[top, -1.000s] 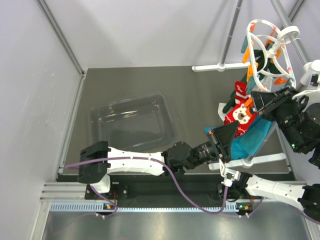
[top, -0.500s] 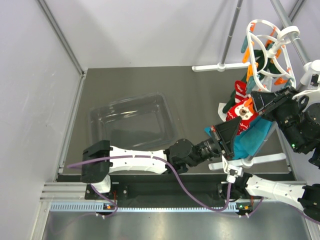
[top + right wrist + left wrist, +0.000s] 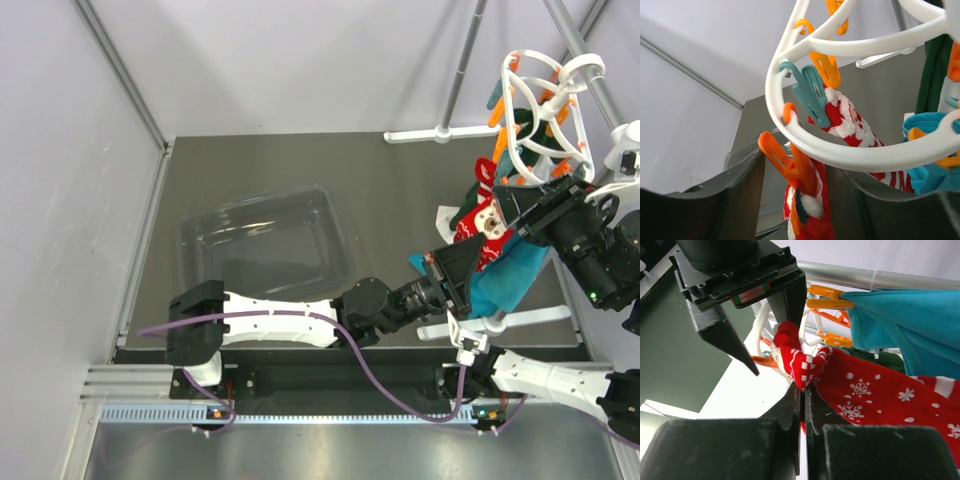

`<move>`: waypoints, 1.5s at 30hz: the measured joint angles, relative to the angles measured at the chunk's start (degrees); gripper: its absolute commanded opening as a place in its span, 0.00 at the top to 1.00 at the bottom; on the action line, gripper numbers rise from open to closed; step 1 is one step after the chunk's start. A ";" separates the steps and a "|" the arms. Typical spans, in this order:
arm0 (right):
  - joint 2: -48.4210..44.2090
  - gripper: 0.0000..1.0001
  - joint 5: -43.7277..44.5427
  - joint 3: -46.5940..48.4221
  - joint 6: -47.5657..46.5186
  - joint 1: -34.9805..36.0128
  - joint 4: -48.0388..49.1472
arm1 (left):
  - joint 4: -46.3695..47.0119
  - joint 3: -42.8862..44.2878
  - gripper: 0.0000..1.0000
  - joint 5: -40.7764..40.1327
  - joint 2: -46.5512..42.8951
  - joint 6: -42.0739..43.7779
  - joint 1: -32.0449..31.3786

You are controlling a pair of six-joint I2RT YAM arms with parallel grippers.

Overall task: Clip the socks to the hanger
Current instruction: Clamp the sock onto the hanger, then reset both arms

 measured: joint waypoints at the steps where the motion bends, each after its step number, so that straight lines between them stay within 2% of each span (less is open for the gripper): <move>1: -0.07 0.44 -0.11 0.00 -0.04 0.00 -0.09 | 0.00 0.00 0.91 -0.04 0.20 -0.04 0.00; 3: -0.24 0.39 -0.33 0.00 -0.07 -0.02 -0.24 | -0.24 0.42 0.62 -0.24 0.63 -0.46 0.00; 4: -0.35 0.38 -0.39 0.00 -0.11 0.00 -0.46 | -0.76 0.79 0.37 -0.33 0.83 -0.61 0.00; 6: -0.50 0.36 -0.50 0.00 -0.28 -0.02 -1.29 | -1.84 0.98 0.27 -0.70 0.85 -2.21 0.04; 7: -0.57 0.32 -0.61 0.00 -0.50 0.00 -1.62 | -2.51 1.20 0.19 -0.98 0.83 -3.37 0.04; 8: -0.59 0.30 -0.76 0.04 -0.68 0.00 -1.97 | -3.91 1.53 0.02 -1.29 0.81 -5.05 0.07; 15: 0.04 0.13 -3.48 1.01 -4.17 0.00 -4.55 | -13.35 1.84 0.01 -3.87 -2.34 -16.24 0.11; 21: -0.09 0.00 -4.46 2.45 -7.39 0.00 -5.90 | -20.87 1.79 0.01 -7.45 -10.16 -29.42 0.09; 30: -0.31 0.00 -9.14 4.48 -13.49 0.00 -10.71 | -26.14 -4.20 0.01 -13.38 -23.93 -50.58 0.39; 35: -1.90 0.00 -14.69 1.99 -16.90 0.00 -12.15 | -34.69 -6.62 0.01 -17.16 -31.12 -64.32 1.44; 41: -4.74 0.00 -33.33 0.66 -22.16 -0.02 -12.13 | -44.92 -11.54 0.01 -20.52 -42.60 -80.32 4.31; 45: -5.55 0.00 -47.87 -7.17 -22.49 -0.02 -6.23 | -52.30 -15.58 0.01 -22.77 -50.66 -92.37 7.96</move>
